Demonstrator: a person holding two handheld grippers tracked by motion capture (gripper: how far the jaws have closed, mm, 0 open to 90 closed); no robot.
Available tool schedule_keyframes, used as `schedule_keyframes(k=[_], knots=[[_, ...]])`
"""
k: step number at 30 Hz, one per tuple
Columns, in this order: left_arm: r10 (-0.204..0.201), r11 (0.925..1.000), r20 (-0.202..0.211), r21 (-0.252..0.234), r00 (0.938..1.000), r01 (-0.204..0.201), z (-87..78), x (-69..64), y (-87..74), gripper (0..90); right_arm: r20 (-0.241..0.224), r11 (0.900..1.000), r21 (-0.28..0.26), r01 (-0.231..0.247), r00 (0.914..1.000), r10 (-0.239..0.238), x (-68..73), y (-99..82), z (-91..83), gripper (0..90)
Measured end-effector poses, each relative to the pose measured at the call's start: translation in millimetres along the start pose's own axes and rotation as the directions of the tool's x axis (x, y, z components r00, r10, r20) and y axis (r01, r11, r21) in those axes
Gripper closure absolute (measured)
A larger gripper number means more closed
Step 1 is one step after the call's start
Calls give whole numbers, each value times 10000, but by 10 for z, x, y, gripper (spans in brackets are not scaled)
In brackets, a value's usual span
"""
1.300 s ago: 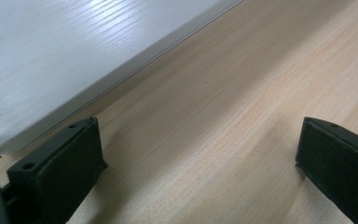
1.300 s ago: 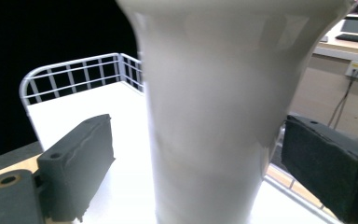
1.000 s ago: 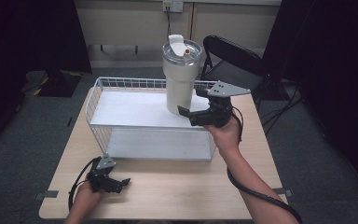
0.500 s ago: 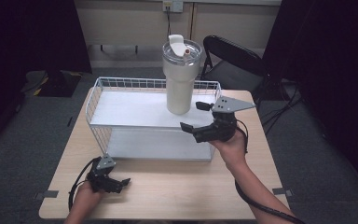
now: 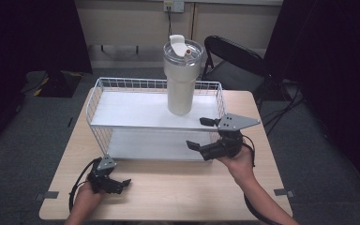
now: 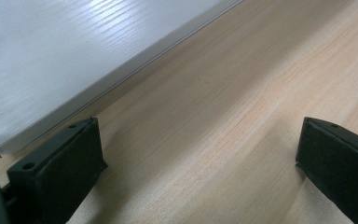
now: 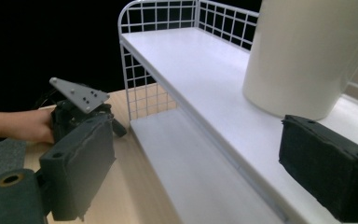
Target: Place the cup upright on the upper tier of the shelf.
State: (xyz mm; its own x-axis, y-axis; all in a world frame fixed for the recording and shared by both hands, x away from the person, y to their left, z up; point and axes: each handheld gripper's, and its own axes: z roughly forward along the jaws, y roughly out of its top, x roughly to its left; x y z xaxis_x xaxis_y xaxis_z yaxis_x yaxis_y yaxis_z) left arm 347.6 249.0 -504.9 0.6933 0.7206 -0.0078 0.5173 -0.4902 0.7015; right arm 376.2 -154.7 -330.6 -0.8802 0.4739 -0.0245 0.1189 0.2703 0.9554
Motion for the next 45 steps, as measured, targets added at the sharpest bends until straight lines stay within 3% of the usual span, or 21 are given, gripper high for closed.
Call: schedule_keyframes(k=[20,45], knots=[[1,10000,0,-3,10000,-1,0,0,0,0,-406,9978,640,143,9991,-117,96,-441,-14,98],[3,10000,-3,-6,10000,-3,0,0,0,0,-320,9927,1198,-108,9994,147,7,-1001,-241,99]])
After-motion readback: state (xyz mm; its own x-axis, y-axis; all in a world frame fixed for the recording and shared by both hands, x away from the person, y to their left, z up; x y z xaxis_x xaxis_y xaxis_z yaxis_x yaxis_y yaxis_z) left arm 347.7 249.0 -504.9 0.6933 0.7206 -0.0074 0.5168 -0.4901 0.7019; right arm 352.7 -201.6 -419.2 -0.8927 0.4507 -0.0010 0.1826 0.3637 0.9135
